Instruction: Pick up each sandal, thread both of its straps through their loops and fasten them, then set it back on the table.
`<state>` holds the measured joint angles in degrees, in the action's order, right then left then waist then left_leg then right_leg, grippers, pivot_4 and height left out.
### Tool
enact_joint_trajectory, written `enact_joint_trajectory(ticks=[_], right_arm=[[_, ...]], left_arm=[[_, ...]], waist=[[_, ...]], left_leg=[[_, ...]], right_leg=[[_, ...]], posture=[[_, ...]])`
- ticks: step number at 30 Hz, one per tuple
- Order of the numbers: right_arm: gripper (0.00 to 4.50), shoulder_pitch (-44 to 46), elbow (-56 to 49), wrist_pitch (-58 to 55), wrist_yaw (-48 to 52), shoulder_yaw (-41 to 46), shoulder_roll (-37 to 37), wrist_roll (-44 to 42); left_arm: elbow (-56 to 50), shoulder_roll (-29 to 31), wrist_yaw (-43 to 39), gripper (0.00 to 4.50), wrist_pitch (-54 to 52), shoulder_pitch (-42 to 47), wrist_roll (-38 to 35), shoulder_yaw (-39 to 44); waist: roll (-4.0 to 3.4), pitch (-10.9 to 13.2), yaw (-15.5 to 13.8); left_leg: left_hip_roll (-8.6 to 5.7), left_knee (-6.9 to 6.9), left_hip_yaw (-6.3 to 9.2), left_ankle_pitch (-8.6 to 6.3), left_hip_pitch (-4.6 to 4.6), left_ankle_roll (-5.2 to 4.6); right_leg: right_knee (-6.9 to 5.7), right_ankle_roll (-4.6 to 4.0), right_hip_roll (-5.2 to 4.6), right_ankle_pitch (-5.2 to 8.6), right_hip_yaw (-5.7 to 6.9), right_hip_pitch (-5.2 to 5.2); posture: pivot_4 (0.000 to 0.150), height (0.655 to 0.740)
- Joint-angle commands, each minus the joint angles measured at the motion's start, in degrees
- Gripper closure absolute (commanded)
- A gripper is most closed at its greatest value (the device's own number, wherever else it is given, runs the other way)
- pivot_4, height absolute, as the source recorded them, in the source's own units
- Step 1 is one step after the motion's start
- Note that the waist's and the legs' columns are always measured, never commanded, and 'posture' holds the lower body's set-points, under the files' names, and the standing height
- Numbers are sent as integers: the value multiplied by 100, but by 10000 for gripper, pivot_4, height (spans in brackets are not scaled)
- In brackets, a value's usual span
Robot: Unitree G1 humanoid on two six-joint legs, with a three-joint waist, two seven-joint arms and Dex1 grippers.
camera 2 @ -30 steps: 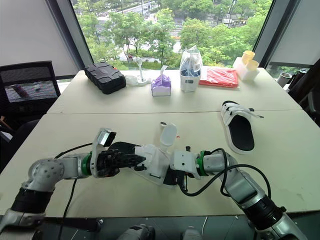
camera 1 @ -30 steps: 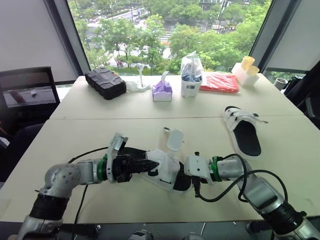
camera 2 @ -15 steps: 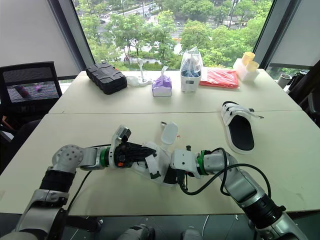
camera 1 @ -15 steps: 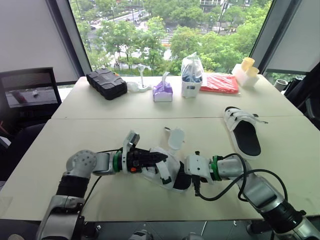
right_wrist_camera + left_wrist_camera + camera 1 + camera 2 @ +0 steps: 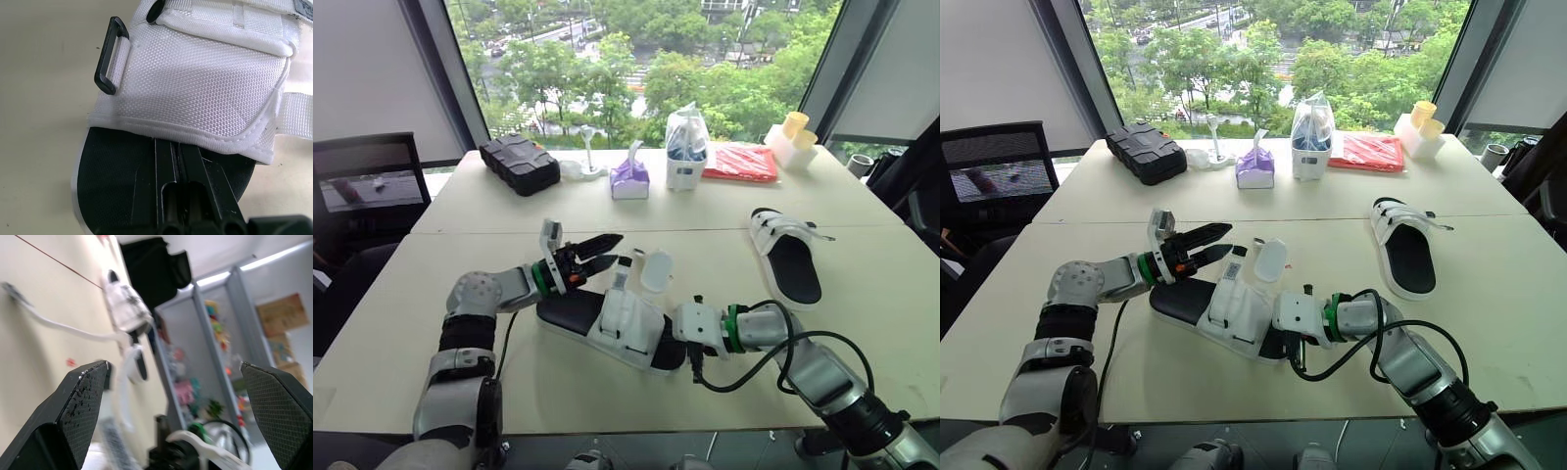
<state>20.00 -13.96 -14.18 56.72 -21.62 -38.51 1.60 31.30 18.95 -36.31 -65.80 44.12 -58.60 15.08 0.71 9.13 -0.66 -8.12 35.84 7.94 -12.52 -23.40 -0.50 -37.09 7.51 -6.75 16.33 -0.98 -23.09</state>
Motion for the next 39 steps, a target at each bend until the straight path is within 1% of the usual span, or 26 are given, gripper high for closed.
enact_joint_trajectory(ticks=[1,2,3,4,5,7,8,10,13,15,17,20,23,31,39], right_arm=[[45000,9,183,-54,-62,-4,-3,163],[45000,10,188,-47,-57,5,-14,163],[45000,11,191,-42,-54,11,-22,162],[45000,8,193,-34,-51,17,-36,162],[45000,4,199,-21,-48,27,-52,160],[45000,-9,208,-1,-42,52,-86,151],[45000,-20,202,0,-39,67,-102,145],[45000,-33,191,-1,-41,78,-118,137],[45000,-35,198,4,-47,79,-131,131],[45000,-42,202,10,-56,78,-135,133],[45000,-53,184,-4,-61,76,-132,129],[45000,-42,195,5,-37,96,-160,118],[45000,-23,242,38,-13,129,-207,108],[45000,7,332,111,38,182,-239,87],[45000,95,491,200,83,191,-201,95]], left_arm=[[-666,546,-677,231,306,-178,674,-595],[-1204,916,-1180,231,738,-516,1120,-1137],[-1570,1173,-1536,231,1067,-752,1438,-1503],[-1807,1345,-1789,231,1313,-913,1656,-1746],[-2035,1538,-2031,231,1791,-1139,1973,-1950],[-2238,1818,-2323,231,2690,-1480,2598,-2245],[-2157,1908,-2308,231,3554,-1635,3167,-2429],[-1924,1946,-2226,231,4760,-1771,3905,-2615],[-1658,1844,-2164,231,5699,-1787,4368,-2641],[-1575,1731,-2291,231,6113,-1805,4473,-2642],[-1667,1667,-2603,231,6476,-1898,4488,-2706],[-2085,1729,-3205,231,6522,-2143,4361,-2851],[-2551,1816,-3479,231,6009,-2309,4109,-2807],[-3130,2033,-3768,231,5527,-2586,3967,-2707],[-3878,2251,-3889,231,4619,-2822,3506,-2572]], waist=[[1,1,23],[0,0,31],[-1,0,51],[-2,-1,53],[-2,-1,41],[0,-2,4],[-3,-4,-8],[-4,-5,-23],[-4,-5,-26],[-4,-5,-18],[-4,-5,-18],[-4,-5,-7],[-4,-4,-7],[-4,-4,-14],[-2,-3,-13]], left_leg=[[0,-1,-1,1,0,1],[0,-6,-4,2,0,4],[0,-9,-5,3,0,6],[2,-18,-11,16,0,28],[2,-27,-16,22,0,37],[3,-28,-14,20,1,35],[4,-28,-13,3,4,11],[4,-27,-13,-5,7,20],[4,-25,-12,-5,6,21],[4,-26,-12,-5,6,20],[4,-26,-12,0,4,7],[4,-30,-12,0,3,2],[4,-33,-12,0,3,0],[4,-33,-8,0,3,-1],[4,-33,-8,0,2,-1]], right_leg=[[0,0,0,0,-1,0],[-2,0,0,0,-3,0],[-1,0,-1,0,-5,0],[0,-1,-2,0,-12,2],[0,-1,-4,0,-17,8],[4,-3,-3,0,-15,-2],[8,-4,-4,0,-14,-8],[10,-9,-6,-1,-14,-4],[12,-13,-7,-2,-13,-2],[12,-12,-6,-3,-13,-3],[13,-11,-6,-3,-11,-6],[14,-10,-6,-3,-11,-8],[13,-9,-5,-2,-11,-10],[15,-9,-5,-2,-7,-7],[15,-9,-4,-2,-7,-8]], posture=[[1500,7400],[1500,7400],[1500,7400],[1500,7400],[1500,7400],[1500,7400],[1500,7400],[1500,7400],[1500,7400],[1500,7400],[1500,7400],[1500,7400],[1500,7400],[1500,7400],[1500,7400]])
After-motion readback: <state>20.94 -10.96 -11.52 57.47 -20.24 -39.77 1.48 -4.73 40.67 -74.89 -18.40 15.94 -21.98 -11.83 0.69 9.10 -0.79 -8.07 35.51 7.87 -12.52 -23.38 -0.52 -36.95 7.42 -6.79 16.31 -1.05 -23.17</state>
